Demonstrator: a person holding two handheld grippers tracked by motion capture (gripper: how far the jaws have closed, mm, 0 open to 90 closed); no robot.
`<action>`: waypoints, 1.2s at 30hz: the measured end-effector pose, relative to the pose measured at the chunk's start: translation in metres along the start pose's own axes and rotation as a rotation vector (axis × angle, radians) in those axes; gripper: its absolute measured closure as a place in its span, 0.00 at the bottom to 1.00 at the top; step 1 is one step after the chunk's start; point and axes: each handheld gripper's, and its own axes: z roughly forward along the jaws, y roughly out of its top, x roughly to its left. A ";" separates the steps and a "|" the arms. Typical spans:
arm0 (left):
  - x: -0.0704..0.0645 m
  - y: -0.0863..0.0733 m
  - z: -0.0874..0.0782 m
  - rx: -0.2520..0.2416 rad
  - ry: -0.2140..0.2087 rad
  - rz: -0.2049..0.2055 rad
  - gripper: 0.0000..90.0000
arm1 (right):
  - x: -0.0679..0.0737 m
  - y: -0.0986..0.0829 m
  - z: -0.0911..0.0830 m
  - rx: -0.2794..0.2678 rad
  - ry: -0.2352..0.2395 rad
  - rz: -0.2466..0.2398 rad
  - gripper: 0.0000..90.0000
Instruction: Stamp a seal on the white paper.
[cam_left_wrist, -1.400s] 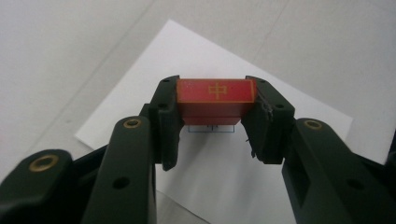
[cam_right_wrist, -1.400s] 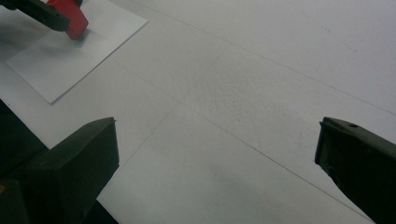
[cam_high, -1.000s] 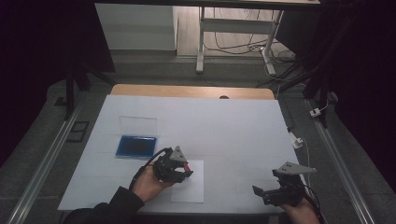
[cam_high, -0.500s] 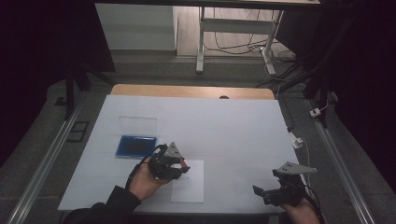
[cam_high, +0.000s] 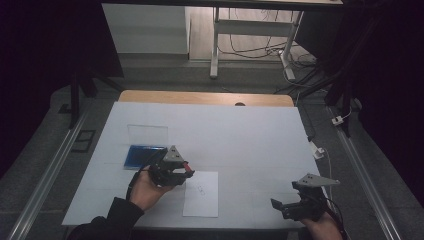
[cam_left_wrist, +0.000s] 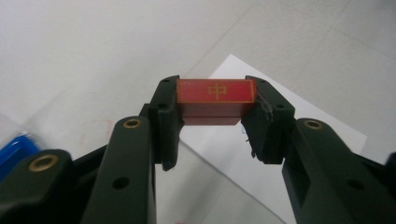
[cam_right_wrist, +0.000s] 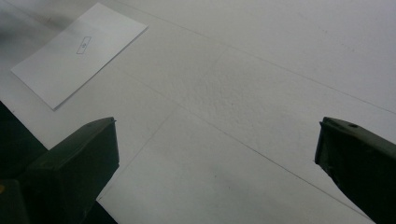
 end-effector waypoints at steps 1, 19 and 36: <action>0.002 -0.001 -0.002 -0.005 0.004 -0.007 0.65 | 0.000 0.000 0.000 0.000 0.000 0.000 0.00; 0.042 -0.018 -0.028 -0.035 0.113 -0.117 0.65 | 0.000 0.000 0.000 -0.003 0.003 0.005 0.00; 0.077 -0.037 -0.044 -0.035 0.205 -0.211 0.65 | 0.000 0.000 0.000 -0.003 0.003 0.006 0.00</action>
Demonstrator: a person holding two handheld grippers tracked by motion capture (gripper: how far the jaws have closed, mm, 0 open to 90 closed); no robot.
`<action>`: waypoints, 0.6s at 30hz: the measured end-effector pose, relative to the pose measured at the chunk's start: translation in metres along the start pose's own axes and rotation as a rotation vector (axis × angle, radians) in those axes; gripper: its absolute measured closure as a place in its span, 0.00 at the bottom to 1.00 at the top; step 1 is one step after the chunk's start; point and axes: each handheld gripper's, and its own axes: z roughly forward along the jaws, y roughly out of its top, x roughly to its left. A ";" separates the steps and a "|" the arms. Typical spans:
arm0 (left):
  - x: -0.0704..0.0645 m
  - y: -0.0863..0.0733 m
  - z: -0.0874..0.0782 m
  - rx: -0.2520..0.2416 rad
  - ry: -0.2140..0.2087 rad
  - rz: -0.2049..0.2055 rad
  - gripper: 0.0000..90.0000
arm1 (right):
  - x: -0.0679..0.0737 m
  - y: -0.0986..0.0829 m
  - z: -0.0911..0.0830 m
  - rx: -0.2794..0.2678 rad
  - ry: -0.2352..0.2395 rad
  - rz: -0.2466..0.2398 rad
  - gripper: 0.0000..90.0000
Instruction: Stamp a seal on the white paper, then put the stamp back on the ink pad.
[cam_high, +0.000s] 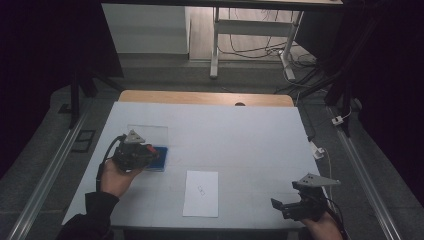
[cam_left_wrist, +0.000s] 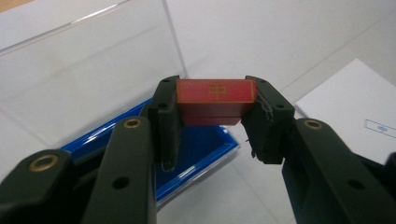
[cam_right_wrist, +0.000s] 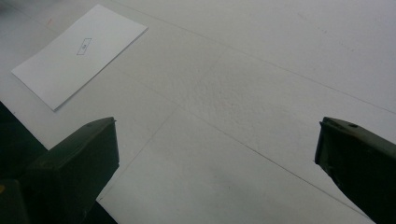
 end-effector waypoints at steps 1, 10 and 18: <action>0.002 -0.001 0.000 0.001 0.003 -0.005 0.65 | 0.000 0.000 0.000 0.000 0.000 -0.001 0.00; 0.016 -0.006 -0.002 0.002 0.046 -0.046 0.65 | 0.000 0.000 0.000 0.000 0.000 0.000 0.00; 0.022 -0.009 0.001 0.004 0.057 -0.061 0.65 | 0.000 0.000 0.000 0.001 0.001 -0.002 0.00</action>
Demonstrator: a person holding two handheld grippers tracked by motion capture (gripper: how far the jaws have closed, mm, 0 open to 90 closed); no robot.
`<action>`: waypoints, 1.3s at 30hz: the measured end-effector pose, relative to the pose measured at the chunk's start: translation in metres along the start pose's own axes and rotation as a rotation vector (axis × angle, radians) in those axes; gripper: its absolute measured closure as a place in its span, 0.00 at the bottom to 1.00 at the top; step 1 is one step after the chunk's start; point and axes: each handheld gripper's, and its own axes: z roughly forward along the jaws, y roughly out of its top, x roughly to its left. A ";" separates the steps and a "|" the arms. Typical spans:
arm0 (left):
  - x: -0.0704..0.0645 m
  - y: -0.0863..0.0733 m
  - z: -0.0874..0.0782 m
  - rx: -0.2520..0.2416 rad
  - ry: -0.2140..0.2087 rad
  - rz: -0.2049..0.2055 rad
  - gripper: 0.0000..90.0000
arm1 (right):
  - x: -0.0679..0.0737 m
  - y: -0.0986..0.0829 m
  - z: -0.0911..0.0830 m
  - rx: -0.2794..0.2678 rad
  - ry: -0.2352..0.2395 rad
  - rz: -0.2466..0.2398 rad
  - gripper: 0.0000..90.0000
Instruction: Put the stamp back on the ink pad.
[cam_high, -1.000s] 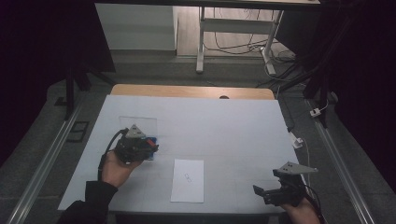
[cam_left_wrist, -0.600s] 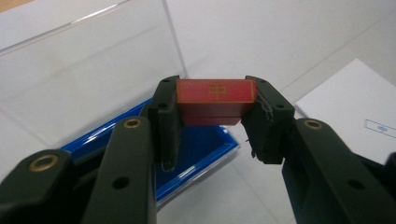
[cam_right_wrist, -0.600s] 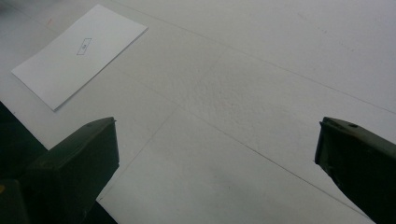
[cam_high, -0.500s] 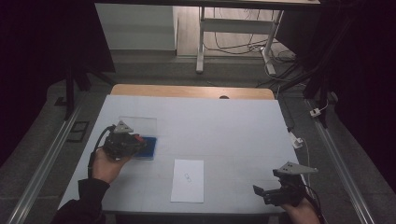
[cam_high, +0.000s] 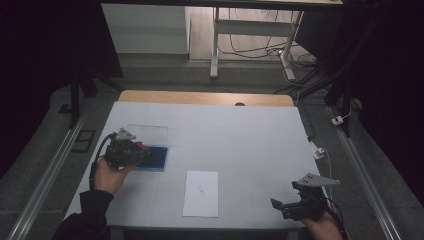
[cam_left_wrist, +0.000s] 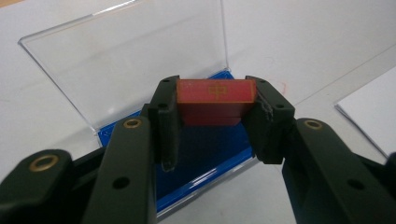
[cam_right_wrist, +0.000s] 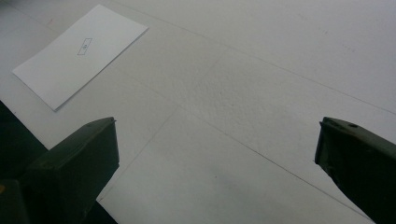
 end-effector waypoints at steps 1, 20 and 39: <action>0.000 0.000 0.001 0.001 0.001 0.001 0.65 | 0.000 0.000 0.000 0.000 0.000 0.000 0.00; 0.014 -0.003 0.026 0.045 0.013 -0.034 0.65 | 0.001 0.000 0.001 0.007 -0.001 -0.006 0.00; 0.017 -0.007 0.043 0.155 0.019 -0.043 0.64 | 0.001 0.001 0.001 0.010 -0.003 -0.007 0.00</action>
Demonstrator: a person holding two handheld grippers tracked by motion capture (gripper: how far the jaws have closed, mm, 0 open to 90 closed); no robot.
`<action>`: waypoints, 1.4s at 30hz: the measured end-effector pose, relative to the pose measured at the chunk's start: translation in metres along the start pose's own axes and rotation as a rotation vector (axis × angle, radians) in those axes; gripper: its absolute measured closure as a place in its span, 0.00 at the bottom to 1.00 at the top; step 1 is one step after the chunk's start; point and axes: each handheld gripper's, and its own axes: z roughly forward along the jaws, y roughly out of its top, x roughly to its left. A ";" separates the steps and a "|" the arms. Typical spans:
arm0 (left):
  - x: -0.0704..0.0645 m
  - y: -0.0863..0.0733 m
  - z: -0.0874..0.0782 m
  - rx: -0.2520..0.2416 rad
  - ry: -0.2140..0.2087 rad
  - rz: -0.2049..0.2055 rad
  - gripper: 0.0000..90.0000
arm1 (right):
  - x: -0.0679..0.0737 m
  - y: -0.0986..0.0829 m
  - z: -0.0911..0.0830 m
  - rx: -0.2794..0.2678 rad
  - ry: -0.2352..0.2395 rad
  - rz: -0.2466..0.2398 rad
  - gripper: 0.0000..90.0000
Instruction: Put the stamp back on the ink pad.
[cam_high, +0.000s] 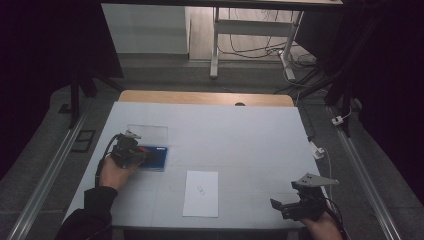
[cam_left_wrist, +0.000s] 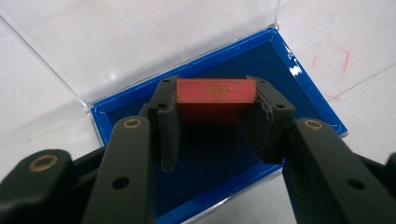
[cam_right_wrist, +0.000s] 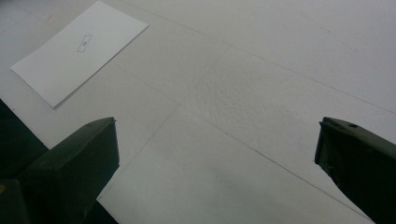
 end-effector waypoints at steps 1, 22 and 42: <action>0.000 0.000 0.000 0.000 0.001 0.000 0.64 | 0.000 0.000 0.000 0.000 0.000 0.000 0.00; 0.001 0.000 -0.004 -0.041 0.000 -0.019 0.51 | 0.000 0.000 0.000 -0.001 0.000 -0.003 0.00; -0.004 0.002 -0.017 -0.152 -0.063 -0.026 0.07 | 0.000 0.000 0.000 -0.003 0.001 -0.004 0.00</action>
